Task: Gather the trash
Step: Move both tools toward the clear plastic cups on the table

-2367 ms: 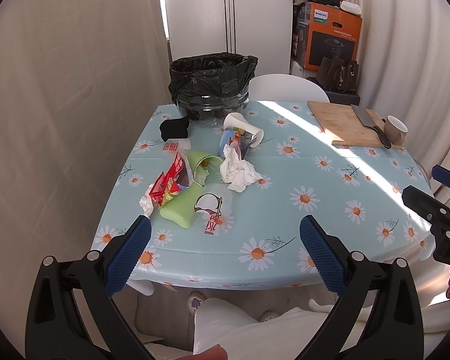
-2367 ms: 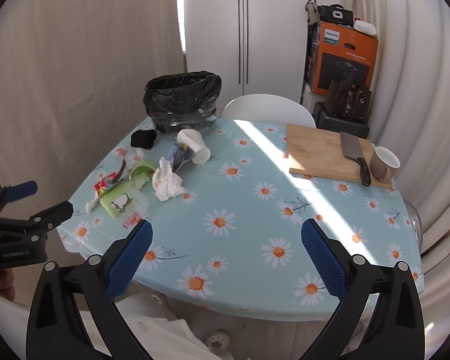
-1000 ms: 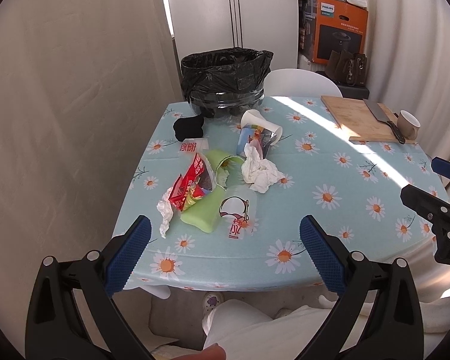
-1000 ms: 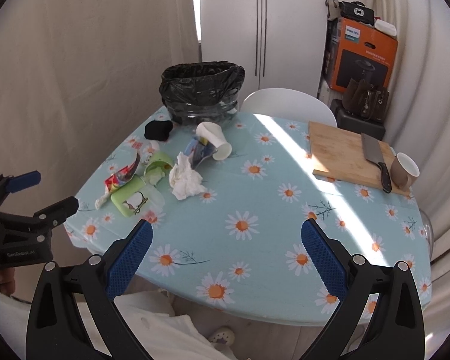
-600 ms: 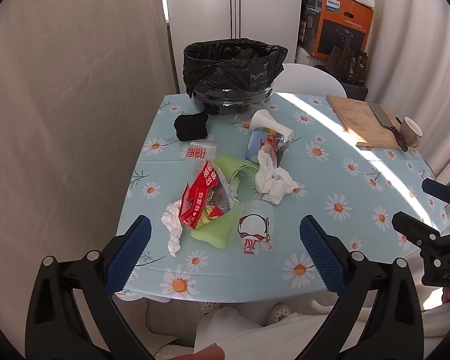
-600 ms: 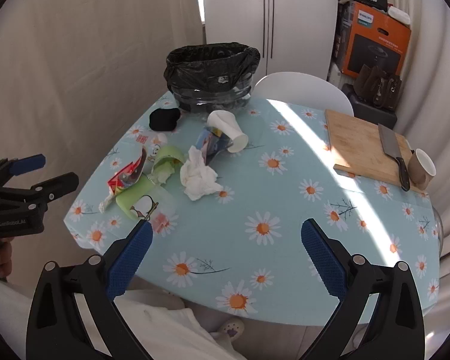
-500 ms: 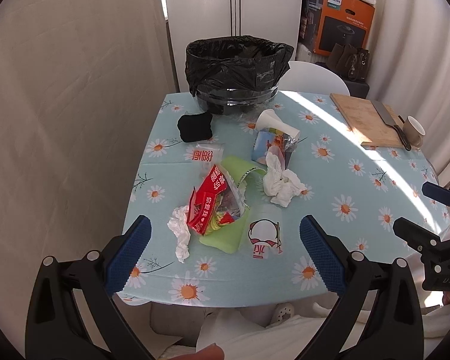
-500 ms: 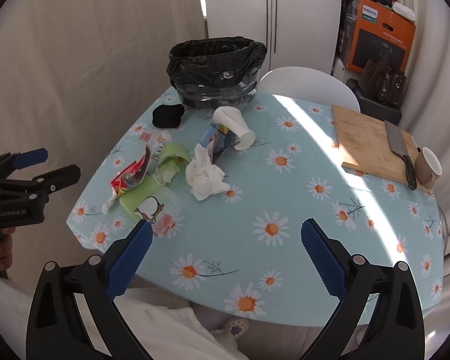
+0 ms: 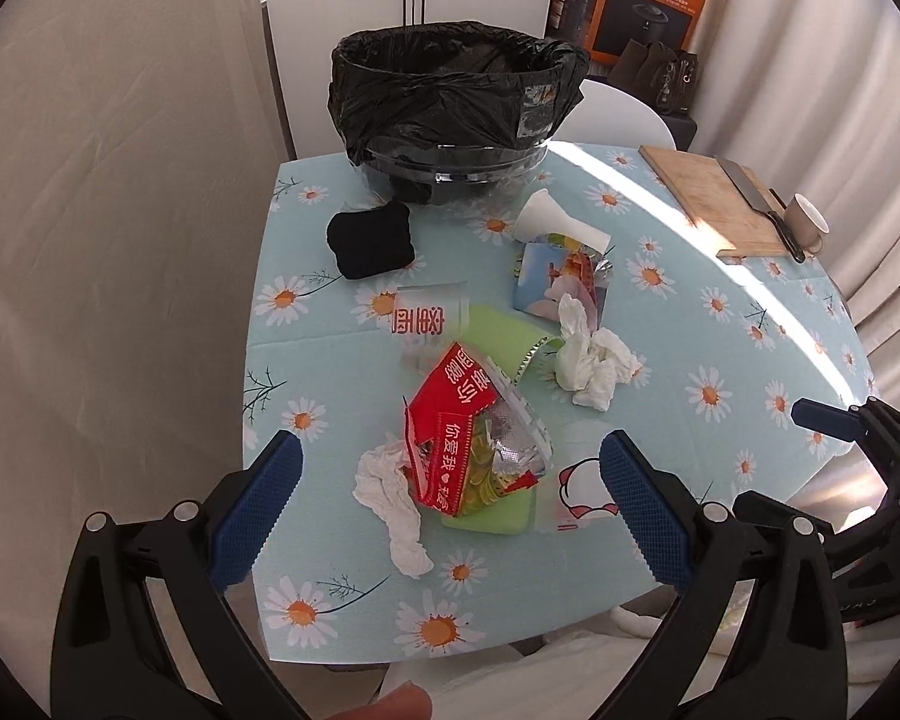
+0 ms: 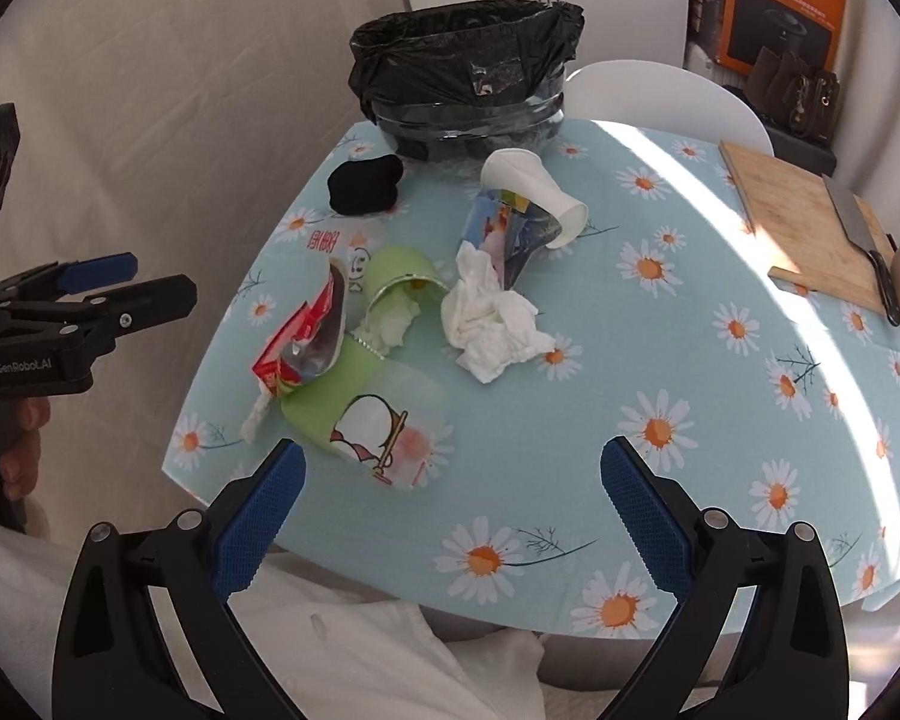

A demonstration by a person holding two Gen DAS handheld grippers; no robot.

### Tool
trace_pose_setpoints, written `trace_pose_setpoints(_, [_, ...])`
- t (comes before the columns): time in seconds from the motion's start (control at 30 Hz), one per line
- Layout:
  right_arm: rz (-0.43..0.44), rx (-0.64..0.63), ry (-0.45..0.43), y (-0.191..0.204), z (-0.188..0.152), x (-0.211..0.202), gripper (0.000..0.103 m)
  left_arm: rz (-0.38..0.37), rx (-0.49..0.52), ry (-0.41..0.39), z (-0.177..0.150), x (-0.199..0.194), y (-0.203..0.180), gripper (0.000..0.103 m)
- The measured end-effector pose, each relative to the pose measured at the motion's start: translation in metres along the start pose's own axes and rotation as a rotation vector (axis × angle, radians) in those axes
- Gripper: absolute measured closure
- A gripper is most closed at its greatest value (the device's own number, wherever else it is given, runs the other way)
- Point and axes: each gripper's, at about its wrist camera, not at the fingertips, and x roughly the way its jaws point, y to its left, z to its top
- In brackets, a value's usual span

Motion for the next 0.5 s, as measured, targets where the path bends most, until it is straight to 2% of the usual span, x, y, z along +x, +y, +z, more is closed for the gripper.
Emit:
trace_pose_setpoints(0.13, [-0.024, 0.073, 0.027, 0.004, -0.002, 0.018, 0.009, 0.000, 0.070, 0.025, 0.015, 0.025, 0.017, 0.006])
trace_pose_setpoints(0.33, [-0.023, 0.218, 0.059, 0.000, -0.008, 0.043, 0.009, -0.063, 0.141, 0.072, 0.033, 0.063, 0.036, 0.006])
trace_pose_setpoints(0.5, [-0.028, 0.281, 0.075, 0.001, -0.003, 0.060, 0.009, -0.116, 0.171, 0.124, 0.045, 0.089, 0.039, 0.006])
